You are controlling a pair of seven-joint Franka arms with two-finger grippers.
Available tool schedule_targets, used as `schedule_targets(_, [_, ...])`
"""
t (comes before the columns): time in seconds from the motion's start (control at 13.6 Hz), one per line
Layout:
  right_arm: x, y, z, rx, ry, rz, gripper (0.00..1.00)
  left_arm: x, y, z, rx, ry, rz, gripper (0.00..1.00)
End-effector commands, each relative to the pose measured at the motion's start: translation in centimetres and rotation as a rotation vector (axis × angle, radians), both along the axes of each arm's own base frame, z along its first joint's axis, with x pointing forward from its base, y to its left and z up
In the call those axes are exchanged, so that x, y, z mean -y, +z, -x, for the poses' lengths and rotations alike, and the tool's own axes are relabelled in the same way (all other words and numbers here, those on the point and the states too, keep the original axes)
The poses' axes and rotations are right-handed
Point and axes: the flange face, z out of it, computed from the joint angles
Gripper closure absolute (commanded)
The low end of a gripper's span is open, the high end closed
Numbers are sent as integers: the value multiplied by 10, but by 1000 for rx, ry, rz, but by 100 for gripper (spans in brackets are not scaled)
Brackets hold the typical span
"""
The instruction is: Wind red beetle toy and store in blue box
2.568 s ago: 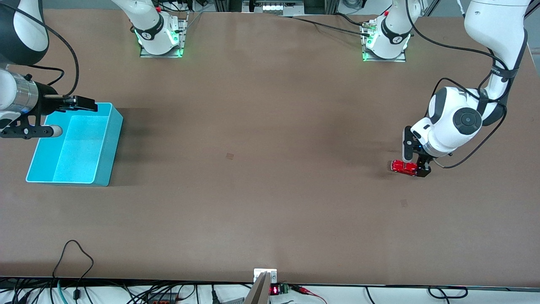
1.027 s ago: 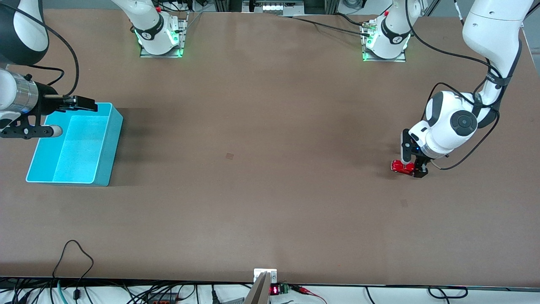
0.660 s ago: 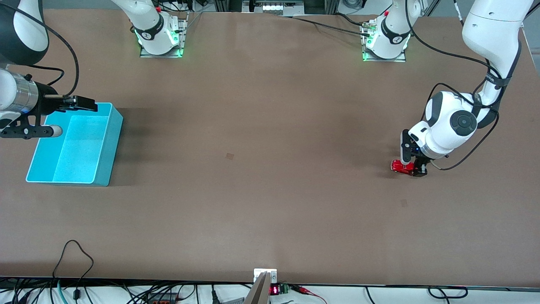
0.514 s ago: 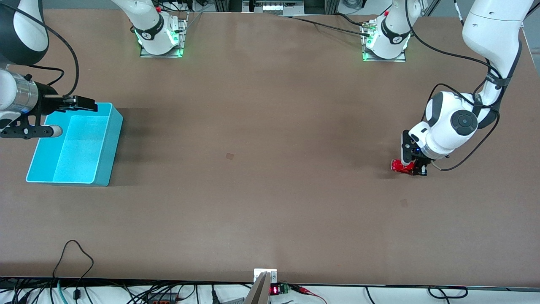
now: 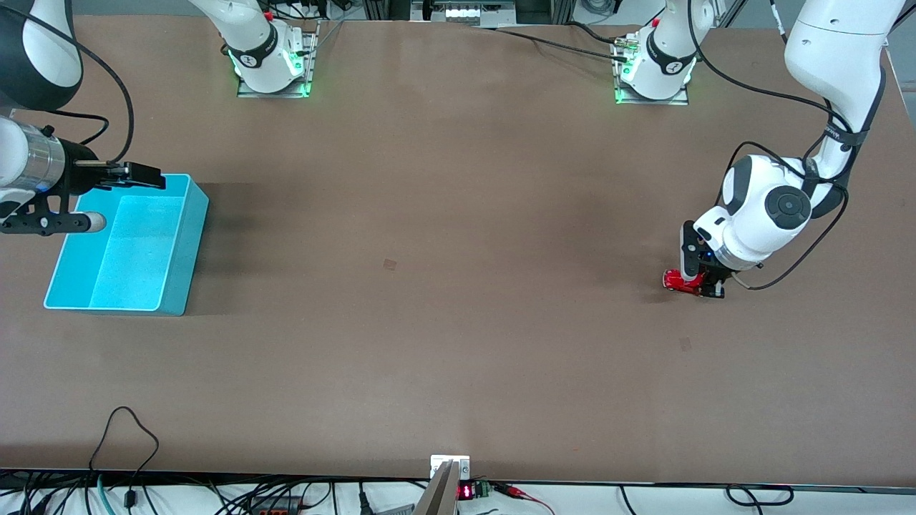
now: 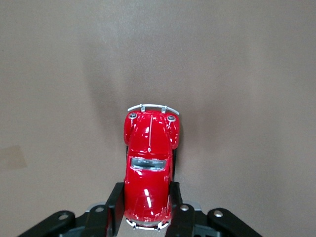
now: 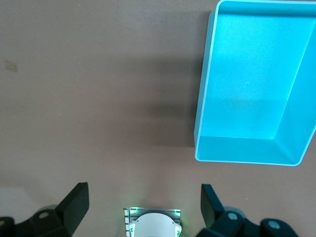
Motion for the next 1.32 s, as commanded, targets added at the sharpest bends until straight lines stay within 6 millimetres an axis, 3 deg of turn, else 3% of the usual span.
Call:
schedule_targets(0.0, [2,4,-1,-6,9,-8,0,-1,-7,7,-27,57,5,64])
schedule_targets(1.03, [2,4,-1,-6,9,-8,0,1,-19,11,-50,53,0,65])
schedule_targets(1.17, [2,4,-1,-6,10,-8,0,-5,-19,11,-52,50,-5,65])
schedule_targets(1.25, [2,4,-1,-6,10,-8,0,-21,-21,12,-56,48,-10,65])
